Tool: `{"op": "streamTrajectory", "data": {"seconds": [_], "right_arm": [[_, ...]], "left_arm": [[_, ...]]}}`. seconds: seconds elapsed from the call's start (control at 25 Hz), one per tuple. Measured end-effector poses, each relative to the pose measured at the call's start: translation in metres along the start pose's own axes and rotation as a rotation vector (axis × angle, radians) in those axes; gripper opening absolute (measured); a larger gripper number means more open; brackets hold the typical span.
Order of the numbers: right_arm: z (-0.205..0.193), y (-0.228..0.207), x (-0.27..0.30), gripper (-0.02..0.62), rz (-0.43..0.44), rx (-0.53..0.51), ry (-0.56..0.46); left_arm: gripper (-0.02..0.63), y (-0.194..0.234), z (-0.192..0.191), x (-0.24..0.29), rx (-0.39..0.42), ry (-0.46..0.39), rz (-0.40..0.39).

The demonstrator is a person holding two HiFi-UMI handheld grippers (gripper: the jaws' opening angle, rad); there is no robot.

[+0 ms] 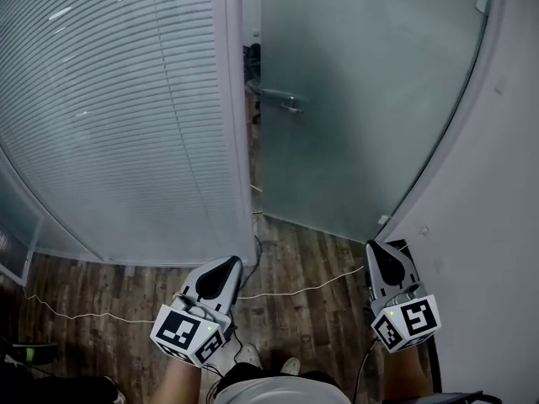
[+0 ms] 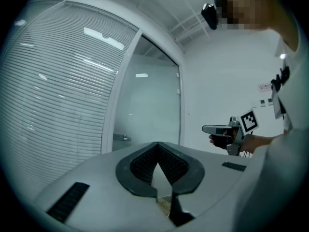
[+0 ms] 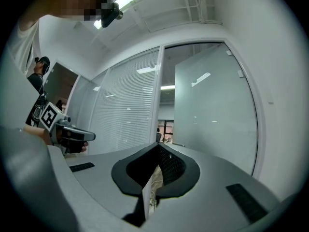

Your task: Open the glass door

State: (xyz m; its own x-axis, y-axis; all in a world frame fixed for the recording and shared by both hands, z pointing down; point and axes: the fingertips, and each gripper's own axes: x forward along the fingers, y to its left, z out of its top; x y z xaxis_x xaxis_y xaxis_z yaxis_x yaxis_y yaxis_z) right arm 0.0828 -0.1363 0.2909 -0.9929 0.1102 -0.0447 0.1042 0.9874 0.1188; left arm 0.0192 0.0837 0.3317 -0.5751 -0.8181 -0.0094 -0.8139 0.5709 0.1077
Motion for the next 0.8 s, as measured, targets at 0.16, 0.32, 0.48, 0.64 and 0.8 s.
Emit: {"op": "streamTrajectory", "data": {"seconds": [0.16, 0.32, 0.48, 0.64, 0.8], "right_arm": [[0.002, 0.008, 0.008, 0.0, -0.005, 0.002, -0.006], [0.007, 0.011, 0.014, 0.0, -0.007, -0.011, -0.01], [0.003, 0.009, 0.013, 0.0, -0.015, -0.009, -0.011], [0.005, 0.005, 0.017, 0.0, -0.019, -0.008, -0.007], [0.009, 0.002, 0.02, 0.0, -0.017, -0.014, -0.005]], "left_arm": [[0.0, 0.011, 0.009, 0.002, 0.014, -0.002, -0.008], [0.0, 0.017, 0.015, 0.005, 0.02, -0.011, -0.014], [0.0, 0.015, 0.016, 0.008, 0.032, -0.02, -0.026], [0.0, 0.016, 0.02, 0.013, 0.035, -0.02, -0.03], [0.0, 0.015, 0.025, 0.018, 0.037, -0.02, -0.029]]}}
